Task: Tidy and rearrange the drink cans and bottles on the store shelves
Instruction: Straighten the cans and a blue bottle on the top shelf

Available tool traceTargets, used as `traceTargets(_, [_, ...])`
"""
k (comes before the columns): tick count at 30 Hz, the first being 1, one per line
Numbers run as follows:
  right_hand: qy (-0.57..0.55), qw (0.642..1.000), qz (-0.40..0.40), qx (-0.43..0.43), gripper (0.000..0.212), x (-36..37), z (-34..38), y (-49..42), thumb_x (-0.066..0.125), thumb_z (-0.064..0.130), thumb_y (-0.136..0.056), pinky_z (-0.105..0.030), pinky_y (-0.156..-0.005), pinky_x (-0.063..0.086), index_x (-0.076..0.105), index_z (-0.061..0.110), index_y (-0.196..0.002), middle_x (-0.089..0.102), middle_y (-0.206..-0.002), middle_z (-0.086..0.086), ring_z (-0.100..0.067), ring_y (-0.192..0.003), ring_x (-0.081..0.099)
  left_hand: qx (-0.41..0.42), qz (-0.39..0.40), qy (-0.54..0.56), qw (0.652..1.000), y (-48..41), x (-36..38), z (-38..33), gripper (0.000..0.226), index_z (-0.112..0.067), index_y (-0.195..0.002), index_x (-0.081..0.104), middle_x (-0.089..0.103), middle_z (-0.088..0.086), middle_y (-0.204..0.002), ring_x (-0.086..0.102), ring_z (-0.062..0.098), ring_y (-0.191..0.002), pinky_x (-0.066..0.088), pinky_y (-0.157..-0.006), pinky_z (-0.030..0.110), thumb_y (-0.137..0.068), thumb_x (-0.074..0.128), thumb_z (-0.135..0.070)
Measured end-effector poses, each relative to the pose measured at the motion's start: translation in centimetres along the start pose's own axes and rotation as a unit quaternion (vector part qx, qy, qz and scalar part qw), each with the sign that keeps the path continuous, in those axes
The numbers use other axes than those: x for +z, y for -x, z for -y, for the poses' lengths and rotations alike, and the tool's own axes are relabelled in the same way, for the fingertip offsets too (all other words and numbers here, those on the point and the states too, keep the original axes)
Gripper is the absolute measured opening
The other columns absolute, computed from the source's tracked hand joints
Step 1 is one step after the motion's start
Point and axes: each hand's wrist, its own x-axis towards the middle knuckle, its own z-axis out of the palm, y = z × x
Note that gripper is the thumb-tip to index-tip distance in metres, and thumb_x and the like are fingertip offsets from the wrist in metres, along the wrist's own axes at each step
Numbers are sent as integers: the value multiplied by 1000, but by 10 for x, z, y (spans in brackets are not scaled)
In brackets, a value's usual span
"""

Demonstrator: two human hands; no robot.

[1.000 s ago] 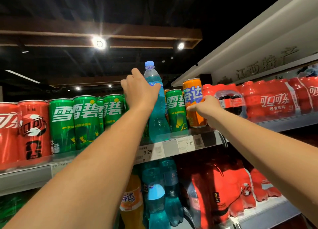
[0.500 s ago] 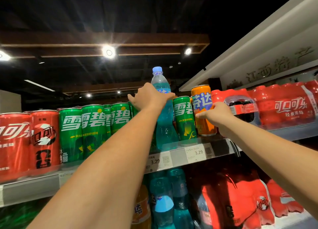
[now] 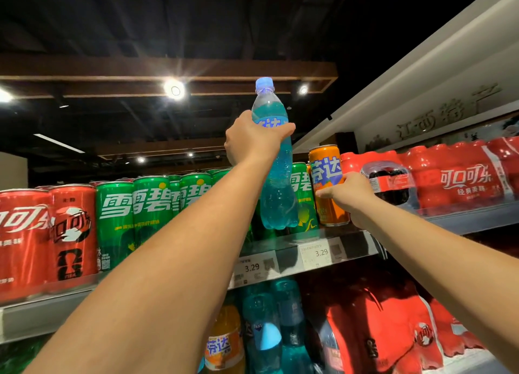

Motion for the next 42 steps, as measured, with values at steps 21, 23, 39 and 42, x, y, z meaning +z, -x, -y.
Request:
traceTargets(21, [39, 999, 12, -2, 35, 3, 5, -1, 77, 13, -78, -32, -72, 43, 59, 1, -105, 63, -102, -13, -24, -91, 57, -37, -23, 91, 995, 27, -29, 33, 40, -23, -89, 63, 64, -8, -82, 61, 9, -76, 58, -72, 37, -60, 82, -45])
traceTargets(23, [35, 999, 19, 0, 38, 4, 6, -1, 77, 13, -78, -32, -73, 43, 59, 1, -109, 63, -103, -13, -24, -91, 57, -32, -18, 90, 995, 31, -30, 34, 40, -25, -90, 63, 63, -10, -82, 61, 7, -76, 58, -71, 34, -62, 81, -45])
traceTargets(39, [29, 998, 54, 15, 40, 3, 7, 0, 74, 15, -81, -32, -72, 43, 54, 0, -113, 60, -103, -11, -23, -91, 55, -55, -14, 93, 994, 39, -36, 54, 39, -29, -88, 62, 66, -9, -83, 65, 12, -80, 58, -76, 42, -60, 81, -49])
traceTargets(42, [24, 998, 47, 14, 40, 5, 7, -1, 73, 14, -82, -33, -74, 42, 53, 0, -114, 59, -104, -11, -23, -92, 55, -56, -11, 94, 994, 40, -36, 55, 41, -30, -89, 62, 66, -10, -84, 65, 13, -82, 58, -77, 43, -59, 80, -50])
